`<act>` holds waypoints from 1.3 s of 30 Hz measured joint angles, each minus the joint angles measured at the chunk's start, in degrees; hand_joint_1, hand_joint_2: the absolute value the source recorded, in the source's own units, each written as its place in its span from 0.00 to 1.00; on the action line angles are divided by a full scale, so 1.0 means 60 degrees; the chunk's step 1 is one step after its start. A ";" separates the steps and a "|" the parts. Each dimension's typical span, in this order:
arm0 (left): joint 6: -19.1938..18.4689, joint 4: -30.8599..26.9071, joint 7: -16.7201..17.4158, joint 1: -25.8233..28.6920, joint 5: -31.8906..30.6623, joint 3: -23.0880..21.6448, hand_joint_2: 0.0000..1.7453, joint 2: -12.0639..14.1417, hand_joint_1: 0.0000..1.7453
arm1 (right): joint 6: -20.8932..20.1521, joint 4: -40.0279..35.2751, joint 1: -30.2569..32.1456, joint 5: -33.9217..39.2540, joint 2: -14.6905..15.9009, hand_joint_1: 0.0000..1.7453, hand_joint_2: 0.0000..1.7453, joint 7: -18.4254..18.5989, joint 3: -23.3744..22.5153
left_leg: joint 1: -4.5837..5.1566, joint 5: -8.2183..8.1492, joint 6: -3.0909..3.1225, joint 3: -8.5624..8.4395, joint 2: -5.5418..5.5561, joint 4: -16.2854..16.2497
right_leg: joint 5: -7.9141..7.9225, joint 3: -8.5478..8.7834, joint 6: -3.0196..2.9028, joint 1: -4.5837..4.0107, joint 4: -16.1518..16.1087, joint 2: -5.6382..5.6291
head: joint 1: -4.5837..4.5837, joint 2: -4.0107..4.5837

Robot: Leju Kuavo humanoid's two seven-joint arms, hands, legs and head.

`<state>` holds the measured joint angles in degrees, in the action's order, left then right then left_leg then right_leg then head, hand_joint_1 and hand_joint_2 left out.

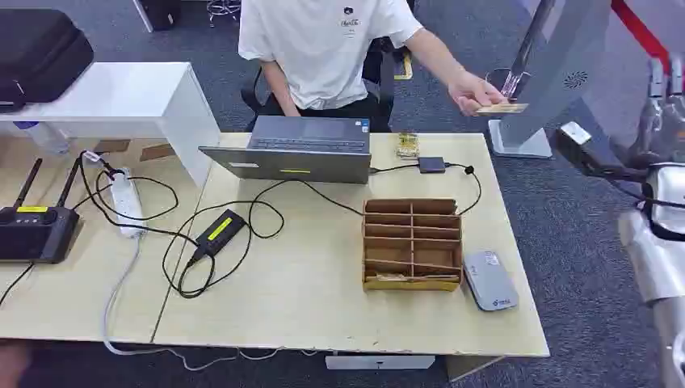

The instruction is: Pass the card to the sensor for recognition and then transmit it.

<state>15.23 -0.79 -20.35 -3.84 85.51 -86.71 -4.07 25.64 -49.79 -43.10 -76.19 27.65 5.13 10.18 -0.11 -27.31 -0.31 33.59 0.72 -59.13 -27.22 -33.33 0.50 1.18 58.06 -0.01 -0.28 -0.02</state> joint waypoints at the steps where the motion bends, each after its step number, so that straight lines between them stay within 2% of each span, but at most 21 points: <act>1: -0.0033 0.0000 -0.0033 -0.0019 -0.0008 -0.0011 1.00 0.0004 0.00 | 0.0007 0.0014 -0.0060 -0.0048 -0.0065 0.00 1.00 0.0055 0.0138 | 0.0000 0.0000 0.0000 0.0000 0.0001 0.0000 | 0.0000 0.0000 0.0000 0.0000 0.0001 0.0001 | 0.0000 0.0000; 6: -0.0433 -0.0058 -0.0073 -0.0048 0.0076 -0.0040 1.00 0.0048 0.00 | 0.0149 0.0164 -0.0329 -0.0161 -0.0510 0.00 1.00 0.0153 0.0707 | -0.0002 0.0002 -0.0002 -0.0003 0.0001 0.0000 | 0.0002 0.0000 -0.0003 -0.0002 0.0003 0.0000 | 0.0000 0.0000; 14: -0.0747 -0.0120 -0.0073 -0.0046 0.0145 -0.0040 1.00 0.0120 0.00 | 0.0273 0.0408 -0.0421 -0.0205 -0.1024 0.00 1.00 0.0197 0.1130 | -0.0002 0.0002 -0.0002 0.0000 0.0004 0.0000 | 0.0002 -0.0002 -0.0003 -0.0002 0.0002 0.0003 | 0.0000 0.0000; 15: -0.0765 -0.0131 -0.0073 -0.0045 0.0145 -0.0040 1.00 0.0128 0.00 | 0.0299 0.0430 -0.0421 -0.0208 -0.1057 0.06 1.00 0.0208 0.1148 | -0.0001 0.0002 -0.0002 0.0000 0.0004 0.0000 | 0.0002 -0.0002 -0.0003 -0.0002 0.0002 0.0003 | 0.0000 0.0000; 16: -0.0801 -0.0135 -0.0073 -0.0045 0.0145 -0.0040 1.00 0.0135 0.00 | 0.0313 0.0459 -0.0421 -0.0208 -0.1097 0.06 1.00 0.0208 0.1170 | -0.0001 0.0002 -0.0002 0.0000 0.0003 0.0000 | 0.0002 -0.0002 -0.0003 -0.0002 0.0002 0.0003 | 0.0000 0.0000; 17: -0.0838 -0.0135 -0.0073 -0.0045 0.0149 -0.0040 1.00 0.0139 0.00 | 0.0313 0.0481 -0.0418 -0.0169 -0.1126 1.00 1.00 0.0187 0.1177 | -0.0001 0.0002 -0.0002 0.0000 0.0002 -0.0001 | 0.0002 -0.0002 -0.0003 -0.0002 0.0002 0.0002 | 0.0000 0.0000; 21: -0.1009 -0.0135 -0.0051 -0.0044 0.0153 -0.0040 1.00 0.0171 0.00 | 0.0237 0.0510 -0.0361 0.0447 -0.1184 1.00 1.00 -0.0265 0.1196 | -0.0001 0.0002 -0.0002 -0.0001 0.0002 -0.0001 | 0.0002 -0.0003 -0.0003 -0.0001 0.0001 0.0001 | 0.0000 0.0000; 26: -0.1115 -0.0135 -0.0015 -0.0040 0.0175 -0.0040 1.00 0.0197 0.00 | 0.0237 0.0445 -0.0194 0.0822 -0.1188 1.00 1.00 -0.0480 0.1221 | -0.0001 0.0002 -0.0002 -0.0001 0.0001 -0.0003 | 0.0002 -0.0005 -0.0003 -0.0002 0.0002 0.0001 | 0.0000 0.0000; 39: -0.1198 -0.0135 0.0014 -0.0025 0.0233 -0.0040 1.00 0.0230 0.00 | 0.0138 0.0069 -0.0024 0.1012 -0.1184 1.00 1.00 -0.0495 0.1232 | -0.0002 0.0001 -0.0002 0.0001 0.0000 -0.0003 | 0.0002 -0.0009 -0.0003 -0.0002 0.0002 0.0000 | 0.0000 0.0000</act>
<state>8.04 -1.60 -20.26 -3.99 86.90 -86.95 -2.69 26.47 -49.37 -43.25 -70.12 20.55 2.16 17.57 -0.12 -27.30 -0.33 33.60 0.73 -59.15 -27.20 -33.38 0.48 1.17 58.07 -0.01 -0.28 -0.02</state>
